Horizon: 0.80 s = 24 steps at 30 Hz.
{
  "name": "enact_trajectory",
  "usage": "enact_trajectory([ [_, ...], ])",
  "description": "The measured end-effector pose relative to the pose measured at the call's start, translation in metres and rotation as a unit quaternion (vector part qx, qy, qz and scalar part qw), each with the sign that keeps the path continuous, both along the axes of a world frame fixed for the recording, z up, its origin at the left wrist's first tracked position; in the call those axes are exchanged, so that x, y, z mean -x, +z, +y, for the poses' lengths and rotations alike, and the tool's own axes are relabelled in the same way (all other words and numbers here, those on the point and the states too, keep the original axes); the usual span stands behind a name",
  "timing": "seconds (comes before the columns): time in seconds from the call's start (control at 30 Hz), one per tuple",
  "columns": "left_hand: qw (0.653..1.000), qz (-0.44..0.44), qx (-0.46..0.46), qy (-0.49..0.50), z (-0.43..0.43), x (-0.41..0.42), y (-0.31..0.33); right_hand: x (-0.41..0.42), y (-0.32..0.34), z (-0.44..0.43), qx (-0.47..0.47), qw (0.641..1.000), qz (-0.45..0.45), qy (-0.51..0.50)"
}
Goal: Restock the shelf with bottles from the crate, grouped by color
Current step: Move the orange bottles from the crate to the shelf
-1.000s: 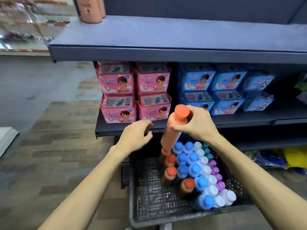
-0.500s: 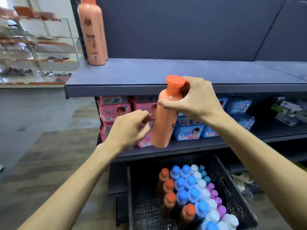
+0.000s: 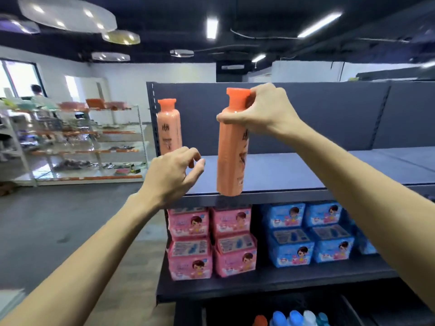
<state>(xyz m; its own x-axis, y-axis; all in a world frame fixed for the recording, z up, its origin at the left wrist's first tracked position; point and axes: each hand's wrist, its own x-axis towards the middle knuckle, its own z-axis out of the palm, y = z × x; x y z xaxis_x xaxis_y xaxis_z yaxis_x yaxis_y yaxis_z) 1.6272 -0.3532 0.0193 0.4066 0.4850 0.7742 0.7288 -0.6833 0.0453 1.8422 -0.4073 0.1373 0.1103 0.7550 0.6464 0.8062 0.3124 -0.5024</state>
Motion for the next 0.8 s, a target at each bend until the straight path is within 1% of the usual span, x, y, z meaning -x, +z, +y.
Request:
enact_trajectory([
  [0.17, 0.996, 0.055, 0.014, 0.064, 0.016, 0.005, 0.000, 0.013, -0.003, 0.041, 0.004, 0.998, -0.042, -0.039],
  [0.33, 0.991, 0.097, 0.015, 0.095, 0.028, 0.006, -0.001, 0.021, -0.017, 0.068, 0.040, 0.997, -0.030, -0.067],
  [0.43, 0.990, 0.106, 0.001, 0.096, 0.032, 0.001, 0.001, 0.021, -0.024, 0.079, 0.037, 0.996, -0.032, -0.077],
  [0.53, 0.990, 0.102, -0.005, 0.099, 0.036, -0.004, 0.000, 0.018, -0.032, 0.081, 0.036, 0.997, -0.016, -0.071],
  [0.63, 0.990, 0.103, 0.002, 0.096, 0.041, -0.007, -0.001, 0.017, -0.038, 0.078, 0.044, 0.997, -0.027, -0.065],
  [0.7, 0.990, 0.103, 0.001, 0.095, 0.045, -0.006, -0.003, 0.013, -0.050, 0.074, 0.072, 0.996, -0.020, -0.038],
  [0.8, 0.988, 0.107, 0.008, 0.109, 0.049, -0.003, -0.007, 0.002, -0.085, 0.063, 0.133, 0.991, 0.015, 0.026],
])
